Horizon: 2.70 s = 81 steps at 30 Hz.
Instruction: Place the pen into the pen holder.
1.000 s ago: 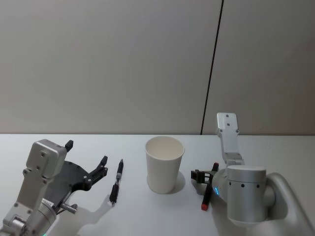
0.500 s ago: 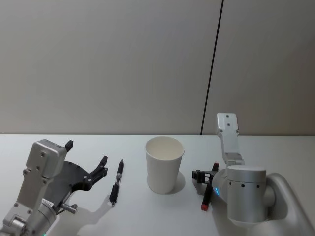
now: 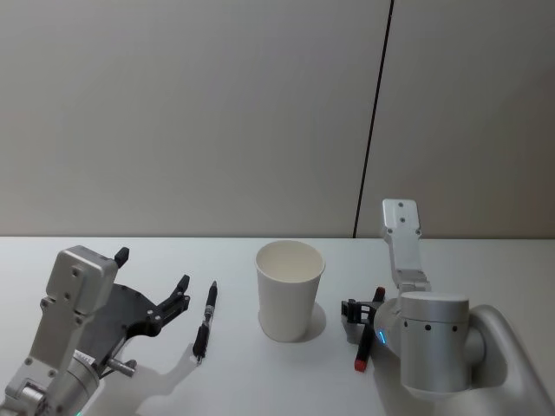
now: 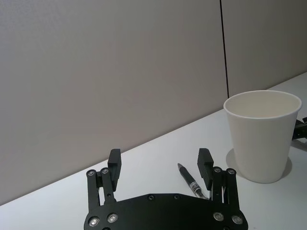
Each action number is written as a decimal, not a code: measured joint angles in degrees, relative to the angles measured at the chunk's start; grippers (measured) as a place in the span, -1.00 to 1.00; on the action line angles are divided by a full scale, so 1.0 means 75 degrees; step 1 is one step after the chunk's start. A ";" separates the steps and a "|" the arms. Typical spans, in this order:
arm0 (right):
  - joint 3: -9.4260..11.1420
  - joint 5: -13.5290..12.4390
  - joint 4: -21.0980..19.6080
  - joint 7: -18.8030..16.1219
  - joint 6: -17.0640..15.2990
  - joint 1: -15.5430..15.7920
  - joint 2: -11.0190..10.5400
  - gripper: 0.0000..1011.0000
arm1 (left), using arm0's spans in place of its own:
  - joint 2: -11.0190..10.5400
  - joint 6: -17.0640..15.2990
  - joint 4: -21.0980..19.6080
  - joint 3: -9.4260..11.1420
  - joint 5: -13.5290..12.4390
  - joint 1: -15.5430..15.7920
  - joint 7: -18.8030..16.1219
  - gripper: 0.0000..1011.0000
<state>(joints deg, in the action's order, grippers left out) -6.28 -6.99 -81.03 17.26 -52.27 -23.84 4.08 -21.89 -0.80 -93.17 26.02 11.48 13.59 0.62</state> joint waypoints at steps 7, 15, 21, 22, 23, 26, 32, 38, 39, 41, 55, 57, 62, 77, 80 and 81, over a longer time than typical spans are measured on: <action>0.0000 0.0000 0.0004 0.0000 0.0000 0.0003 0.0000 0.26 | 0.0000 0.0000 0.0000 0.0000 0.0000 0.0000 0.0000 0.98; 0.0000 0.0000 0.0006 0.0000 -0.0001 0.0003 0.0000 0.14 | 0.0000 0.0000 0.0000 0.0000 0.0000 0.0000 0.0000 0.98; 0.0000 0.0000 0.0006 0.0000 -0.0002 0.0003 0.0000 0.07 | 0.0000 0.0000 0.0000 0.0000 0.0001 0.0000 0.0000 0.98; 0.0000 0.0000 0.0006 0.0000 -0.0002 0.0003 0.0000 0.05 | 0.0000 0.0000 0.0000 0.0000 0.0000 0.0000 0.0000 0.98; 0.0000 0.0000 0.0006 0.0000 -0.0002 0.0003 0.0000 0.04 | 0.0000 0.0000 0.0000 0.0000 0.0000 -0.0001 0.0000 0.98; 0.0000 0.0000 0.0007 0.0000 -0.0004 0.0003 0.0000 0.00 | 0.0000 0.0000 0.0000 0.0000 0.0000 0.0000 0.0000 0.98; 0.0000 0.0000 0.0006 0.0001 -0.0005 0.0003 0.0000 -0.09 | 0.0000 0.0000 0.0000 0.0000 0.0000 0.0000 0.0000 0.98; 0.0000 0.0000 0.0007 0.0001 -0.0007 0.0003 0.0000 -0.18 | 0.0000 0.0000 0.0000 0.0000 0.0000 0.0000 0.0000 0.98; 0.0000 0.0000 0.0007 0.0001 -0.0007 0.0003 0.0000 -0.18 | 0.0000 0.0000 0.0000 0.0000 0.0000 0.0000 0.0000 0.98; 0.0000 0.0000 0.0007 0.0001 -0.0008 0.0003 0.0000 -0.21 | 0.0000 0.0000 0.0000 0.0000 0.0000 0.0000 0.0000 0.98; 0.0000 0.0000 0.0007 0.0001 -0.0014 0.0003 0.0000 -0.40 | 0.0000 0.0000 0.0000 0.0000 0.0000 -0.0001 0.0000 0.98; 0.0000 0.0000 0.0006 0.0001 -0.0014 0.0003 0.0000 -0.43 | 0.0000 0.0000 0.0000 0.0000 0.0000 0.0000 0.0000 0.98; 0.0000 0.0000 0.0007 0.0001 -0.0015 0.0003 0.0000 -0.49 | 0.0000 0.0000 0.0000 0.0000 0.0000 0.0000 0.0000 0.98; 0.0000 -0.0001 0.0007 0.0001 -0.0015 0.0003 0.0000 -0.59 | 0.0000 0.0000 0.0000 0.0000 0.0001 0.0000 0.0000 0.98; 0.0000 0.0000 0.0006 0.0000 -0.0015 0.0004 0.0000 -0.59 | 0.0000 0.0000 0.0000 0.0000 0.0000 0.0000 0.0000 0.98; 0.0000 0.0000 0.0006 0.0001 -0.0015 0.0003 0.0000 -0.59 | 0.0000 0.0000 0.0000 0.0000 0.0000 0.0000 0.0000 0.98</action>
<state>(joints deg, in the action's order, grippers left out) -6.28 -6.99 -80.98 17.26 -52.38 -23.81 4.09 -21.89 -0.80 -93.18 26.02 11.48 13.59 0.63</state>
